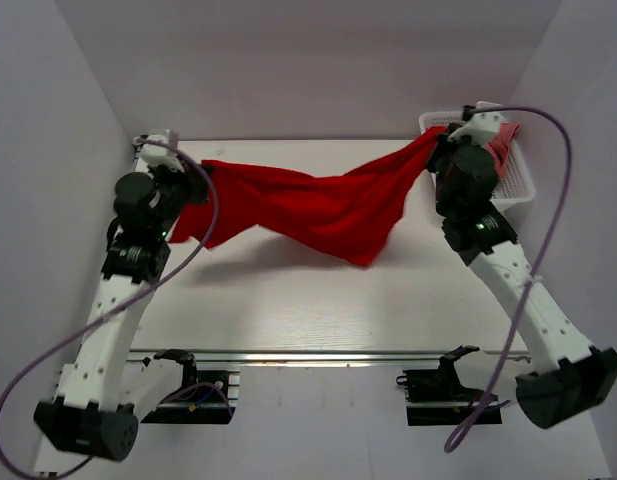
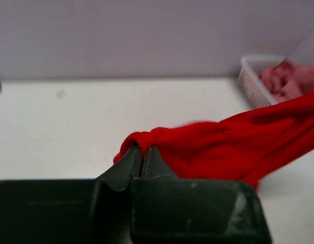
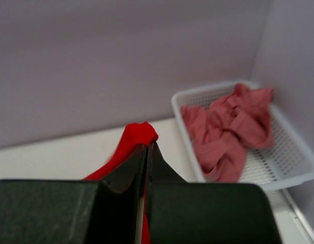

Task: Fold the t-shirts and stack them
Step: Flatten out the tshirt

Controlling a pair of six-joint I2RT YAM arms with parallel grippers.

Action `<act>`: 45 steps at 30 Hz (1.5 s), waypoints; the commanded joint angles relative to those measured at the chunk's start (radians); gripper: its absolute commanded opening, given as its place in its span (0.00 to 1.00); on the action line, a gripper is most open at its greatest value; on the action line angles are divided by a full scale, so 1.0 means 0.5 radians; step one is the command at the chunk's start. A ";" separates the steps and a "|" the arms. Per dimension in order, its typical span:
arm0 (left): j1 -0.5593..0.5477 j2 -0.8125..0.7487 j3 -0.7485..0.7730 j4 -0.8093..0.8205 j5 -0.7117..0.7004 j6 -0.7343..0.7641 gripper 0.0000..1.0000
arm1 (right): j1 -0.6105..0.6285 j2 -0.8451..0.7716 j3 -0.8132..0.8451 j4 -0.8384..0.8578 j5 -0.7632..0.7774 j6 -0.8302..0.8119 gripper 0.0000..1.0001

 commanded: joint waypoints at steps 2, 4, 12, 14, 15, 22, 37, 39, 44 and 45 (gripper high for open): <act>-0.001 -0.424 0.018 -0.007 -0.154 0.051 0.00 | -0.012 -0.251 -0.027 0.216 0.387 -0.197 0.00; -0.001 -0.577 0.098 -0.115 -0.288 0.033 0.00 | -0.012 -0.419 -0.018 0.255 0.415 -0.298 0.00; 0.017 -0.847 0.356 -0.357 -0.562 -0.014 0.00 | -0.006 -0.883 0.129 0.142 0.195 -0.378 0.00; 0.039 -0.915 0.417 -0.412 -0.580 -0.032 0.00 | -0.006 -0.948 0.224 0.078 0.121 -0.409 0.00; 0.039 -0.939 0.417 -0.431 -0.598 -0.032 0.00 | -0.009 -0.969 0.252 0.062 0.118 -0.412 0.00; 0.039 -1.096 0.503 -0.667 -0.899 -0.130 0.00 | -0.012 -1.037 0.446 0.004 0.259 -0.547 0.00; 0.017 -0.661 0.127 -0.655 -0.985 -0.345 0.00 | -0.015 -0.565 0.044 0.010 0.495 -0.274 0.00; 0.038 -0.407 0.053 -0.579 -1.031 -0.415 0.00 | -0.030 -0.396 -0.020 0.010 0.492 -0.140 0.00; 0.057 0.345 0.015 -0.401 -1.031 -0.458 0.00 | -0.116 0.329 0.031 0.007 0.391 0.057 0.00; 0.084 0.476 0.076 -0.346 -1.031 -0.458 0.00 | -0.171 0.423 0.129 0.007 0.342 0.045 0.00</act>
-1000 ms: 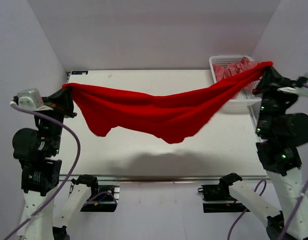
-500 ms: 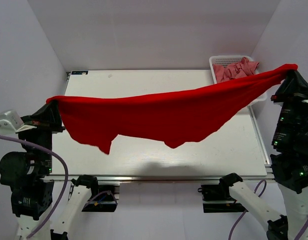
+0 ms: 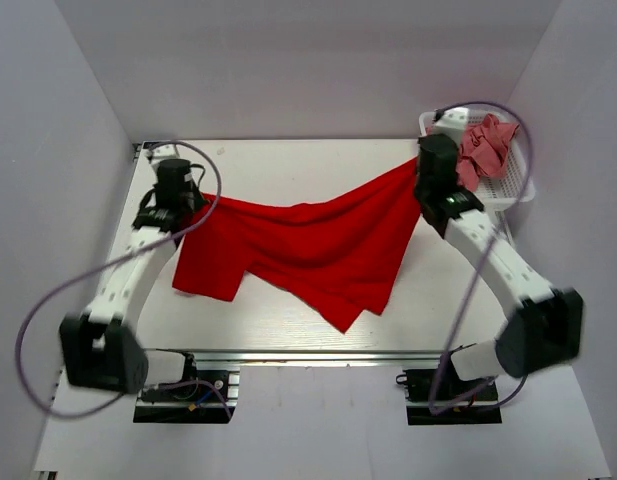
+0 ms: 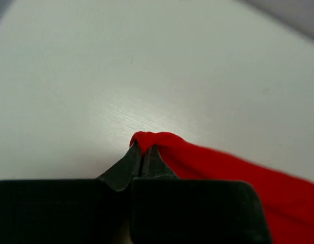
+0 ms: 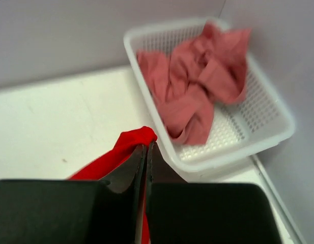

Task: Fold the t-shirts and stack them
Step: Flatten out the tshirt

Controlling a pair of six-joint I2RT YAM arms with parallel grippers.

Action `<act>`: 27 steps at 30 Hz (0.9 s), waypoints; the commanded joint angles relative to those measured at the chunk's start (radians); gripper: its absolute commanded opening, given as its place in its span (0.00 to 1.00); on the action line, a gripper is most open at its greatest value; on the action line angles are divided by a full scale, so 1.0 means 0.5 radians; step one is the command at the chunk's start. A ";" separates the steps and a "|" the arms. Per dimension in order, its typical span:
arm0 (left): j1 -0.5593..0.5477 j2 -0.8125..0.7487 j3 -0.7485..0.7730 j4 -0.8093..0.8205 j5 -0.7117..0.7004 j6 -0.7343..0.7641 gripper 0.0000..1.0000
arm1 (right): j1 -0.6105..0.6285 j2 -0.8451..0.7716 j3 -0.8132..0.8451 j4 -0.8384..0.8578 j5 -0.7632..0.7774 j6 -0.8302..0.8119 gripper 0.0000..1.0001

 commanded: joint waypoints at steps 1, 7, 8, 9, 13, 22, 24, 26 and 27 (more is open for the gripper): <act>0.064 0.459 0.084 0.148 -0.068 -0.050 0.00 | -0.116 0.328 0.255 0.060 -0.052 0.125 0.00; 0.196 1.286 0.697 0.152 0.079 -0.013 0.00 | -0.251 1.494 1.311 -0.203 -0.025 -0.041 0.00; 0.226 1.521 0.908 0.124 0.104 -0.013 0.01 | -0.251 1.683 1.430 -0.252 -0.022 -0.041 0.00; 0.227 1.635 1.029 0.084 0.138 0.008 0.03 | -0.260 1.864 1.538 -0.325 -0.022 -0.059 0.00; 0.270 2.044 1.538 -0.226 0.248 0.057 0.80 | -0.273 2.126 1.961 -0.372 -0.150 -0.204 0.24; 0.306 1.717 1.408 -0.242 0.399 0.100 1.00 | -0.248 1.735 1.671 -0.420 -0.699 -0.345 0.90; 0.306 1.473 1.169 -0.263 0.377 0.100 1.00 | -0.242 1.673 1.634 -0.653 -0.834 -0.205 0.90; 0.306 1.270 0.845 -0.245 0.356 0.100 1.00 | -0.233 1.510 1.542 -0.758 -0.932 -0.064 0.90; 0.306 1.162 0.721 -0.227 0.356 0.070 1.00 | -0.230 1.397 1.429 -0.841 -0.997 0.022 0.90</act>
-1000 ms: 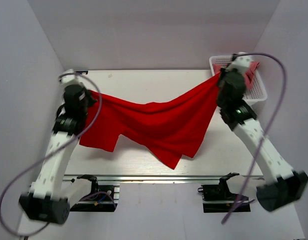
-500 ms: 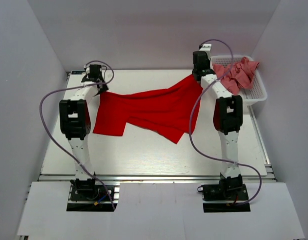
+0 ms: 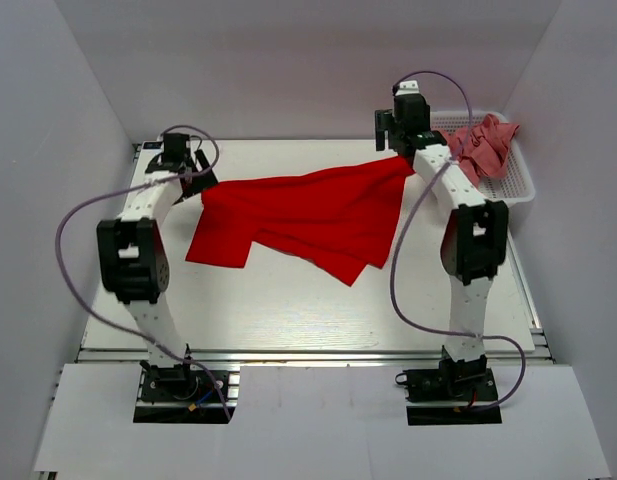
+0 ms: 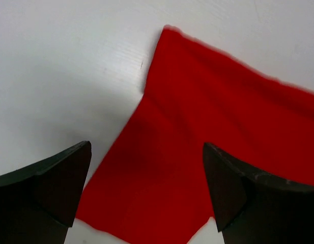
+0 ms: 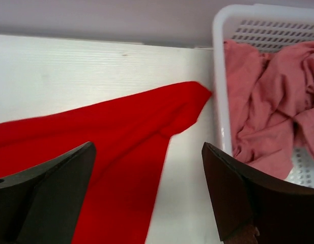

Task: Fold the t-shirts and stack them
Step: Flatten out the tshirt

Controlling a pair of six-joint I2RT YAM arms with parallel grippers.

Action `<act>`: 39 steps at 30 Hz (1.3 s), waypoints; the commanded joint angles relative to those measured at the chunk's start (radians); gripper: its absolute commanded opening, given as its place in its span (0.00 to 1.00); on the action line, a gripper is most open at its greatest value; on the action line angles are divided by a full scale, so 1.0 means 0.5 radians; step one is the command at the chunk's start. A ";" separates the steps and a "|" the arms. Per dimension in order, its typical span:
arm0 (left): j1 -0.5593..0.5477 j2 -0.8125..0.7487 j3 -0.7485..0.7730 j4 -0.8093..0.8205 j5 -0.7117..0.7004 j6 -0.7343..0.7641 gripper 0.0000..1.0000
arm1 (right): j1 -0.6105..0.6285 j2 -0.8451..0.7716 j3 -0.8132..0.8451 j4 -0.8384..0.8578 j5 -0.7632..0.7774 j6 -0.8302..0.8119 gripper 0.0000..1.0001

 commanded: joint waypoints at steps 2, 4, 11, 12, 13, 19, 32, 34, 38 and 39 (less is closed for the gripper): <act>-0.014 -0.713 -0.586 0.014 0.009 -0.050 1.00 | 0.024 -0.556 -0.369 -0.218 -0.337 0.264 0.90; -0.014 -0.988 -0.889 0.042 0.009 -0.138 1.00 | 0.030 -0.759 -0.779 -0.123 -0.469 0.369 0.90; 0.004 -1.217 -1.299 0.041 -0.089 -0.212 1.00 | 0.082 -1.452 -1.630 0.151 -0.570 0.565 0.90; 0.004 -1.217 -1.348 0.121 -0.061 -0.212 1.00 | 0.091 -1.481 -1.704 0.151 -0.573 0.571 0.90; 0.026 -1.199 -1.366 0.158 -0.034 -0.212 1.00 | 0.097 -1.539 -1.759 0.136 -0.558 0.568 0.90; 0.115 -0.956 -1.385 0.241 0.012 -0.209 1.00 | 0.110 -1.717 -1.968 0.181 -0.564 0.737 0.90; 0.155 -0.615 -1.459 0.560 0.233 -0.173 0.55 | 0.113 -1.690 -2.143 0.163 -0.473 0.851 0.90; 0.155 -0.637 -1.517 0.609 0.313 -0.130 0.36 | 0.110 -1.659 -2.146 0.126 -0.417 0.863 0.90; 0.155 -0.686 -1.566 0.671 0.362 -0.090 0.00 | 0.128 -1.601 -2.177 0.059 -0.380 0.900 0.90; 0.155 -0.744 -1.566 0.695 0.362 -0.090 0.00 | 0.134 -1.591 -2.192 0.056 -0.392 0.909 0.90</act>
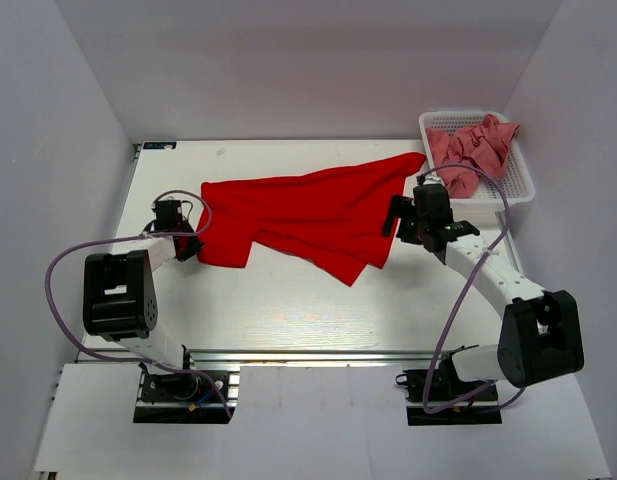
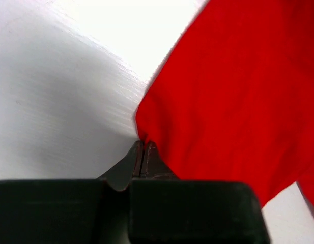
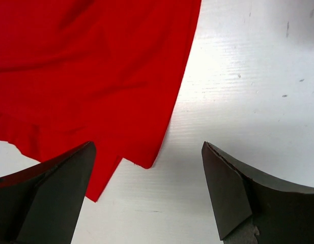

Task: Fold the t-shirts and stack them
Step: Flatten out the tshirt

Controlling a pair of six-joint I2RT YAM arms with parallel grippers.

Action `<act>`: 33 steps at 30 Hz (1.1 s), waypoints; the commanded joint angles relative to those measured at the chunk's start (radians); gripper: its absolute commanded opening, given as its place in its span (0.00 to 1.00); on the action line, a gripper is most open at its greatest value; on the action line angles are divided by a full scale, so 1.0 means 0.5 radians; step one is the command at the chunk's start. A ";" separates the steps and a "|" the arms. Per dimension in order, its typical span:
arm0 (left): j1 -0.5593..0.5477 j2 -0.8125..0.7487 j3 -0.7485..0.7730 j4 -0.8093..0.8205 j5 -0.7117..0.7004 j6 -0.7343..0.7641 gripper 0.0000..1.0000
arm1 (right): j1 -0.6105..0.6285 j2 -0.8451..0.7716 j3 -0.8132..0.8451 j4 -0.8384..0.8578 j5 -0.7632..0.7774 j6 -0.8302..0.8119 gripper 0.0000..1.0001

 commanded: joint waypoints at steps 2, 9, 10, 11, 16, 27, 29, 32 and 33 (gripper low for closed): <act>0.001 -0.140 -0.113 0.046 0.117 0.055 0.00 | 0.053 0.117 -0.022 -0.050 0.022 0.067 0.90; 0.001 -0.413 -0.196 0.068 0.136 0.073 0.00 | 0.142 0.384 0.021 -0.099 0.003 0.137 0.79; -0.017 -0.435 -0.196 0.068 0.136 0.073 0.00 | 0.152 0.409 0.012 -0.093 0.003 0.143 0.77; -0.017 -0.471 -0.196 0.068 0.136 0.073 0.00 | 0.155 0.433 0.005 -0.084 0.016 0.159 0.75; -0.017 -0.533 -0.214 0.068 0.136 0.091 0.00 | 0.182 0.538 0.008 -0.047 0.004 0.211 0.62; -0.036 -0.653 -0.233 0.068 0.176 0.091 0.00 | 0.250 0.663 0.014 0.033 -0.033 0.223 0.17; -0.036 -0.674 -0.214 0.068 0.176 0.091 0.00 | 0.250 0.664 0.042 0.021 -0.009 0.235 0.00; -0.036 -0.754 -0.165 0.049 0.222 0.110 0.00 | 0.253 0.563 0.085 -0.004 0.046 0.199 0.00; -0.036 -0.781 -0.147 0.028 0.222 0.110 0.00 | 0.250 0.429 0.097 -0.007 0.059 0.193 0.00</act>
